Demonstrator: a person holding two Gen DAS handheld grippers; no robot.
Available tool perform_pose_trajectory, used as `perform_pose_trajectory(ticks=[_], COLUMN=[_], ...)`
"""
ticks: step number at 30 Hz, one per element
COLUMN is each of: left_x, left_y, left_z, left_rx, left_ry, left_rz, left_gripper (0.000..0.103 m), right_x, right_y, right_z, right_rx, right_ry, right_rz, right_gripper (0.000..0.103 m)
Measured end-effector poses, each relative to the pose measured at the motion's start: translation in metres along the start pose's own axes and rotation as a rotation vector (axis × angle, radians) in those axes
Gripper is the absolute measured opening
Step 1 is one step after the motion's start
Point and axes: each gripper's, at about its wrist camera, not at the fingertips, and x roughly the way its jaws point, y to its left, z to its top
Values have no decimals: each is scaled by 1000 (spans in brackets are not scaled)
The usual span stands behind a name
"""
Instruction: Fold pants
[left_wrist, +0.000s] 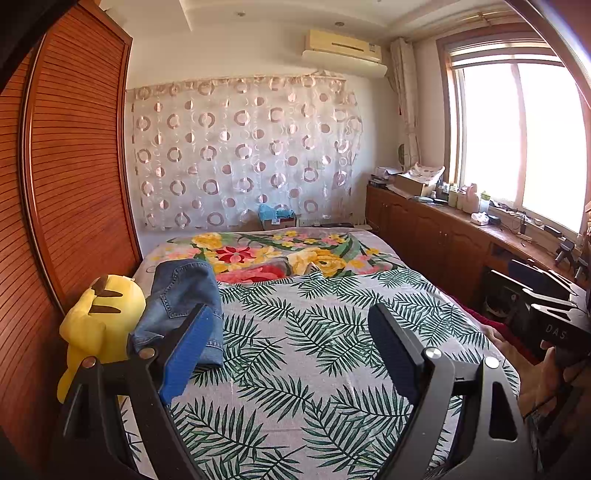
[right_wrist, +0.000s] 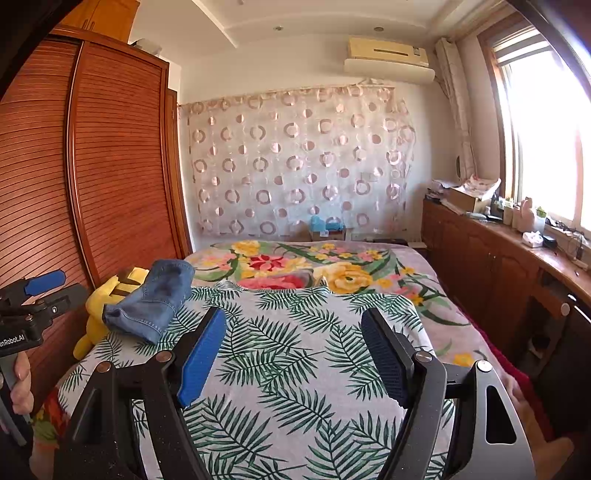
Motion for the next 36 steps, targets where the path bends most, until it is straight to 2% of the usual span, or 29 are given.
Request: perform_pose_trajectory(ticks=[25,36], left_x=[-1,-6], left_y=[0,4], left_z=[-1,8], left_rx=[1,-3], left_ry=[-5,-13], left_rz=[3,11], left_gripper=[86,86], right_x=[-2,-2], right_y=[-2,0], right_z=[1,0], right_rx=[-8,-6], right_ry=[-18,-17], right_rz=[-6,-9], right_gripper=[77,77])
